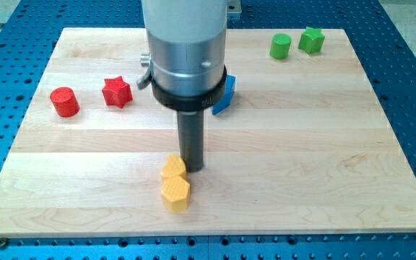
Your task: Place the yellow blocks horizontal to each other
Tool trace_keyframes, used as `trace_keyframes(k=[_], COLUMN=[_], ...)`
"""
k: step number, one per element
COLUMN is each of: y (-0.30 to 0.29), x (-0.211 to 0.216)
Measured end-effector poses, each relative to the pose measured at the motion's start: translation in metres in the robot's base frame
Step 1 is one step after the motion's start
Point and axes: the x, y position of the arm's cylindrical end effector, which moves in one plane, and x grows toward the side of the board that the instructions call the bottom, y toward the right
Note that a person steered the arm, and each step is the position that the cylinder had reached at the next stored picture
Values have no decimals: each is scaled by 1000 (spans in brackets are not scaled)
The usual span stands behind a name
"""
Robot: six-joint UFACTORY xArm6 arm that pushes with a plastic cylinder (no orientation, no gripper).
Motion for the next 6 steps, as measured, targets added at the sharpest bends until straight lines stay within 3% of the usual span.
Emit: trace_keyframes(k=[1, 3, 5, 6], y=[6, 6, -161, -151], x=[47, 77, -3, -15])
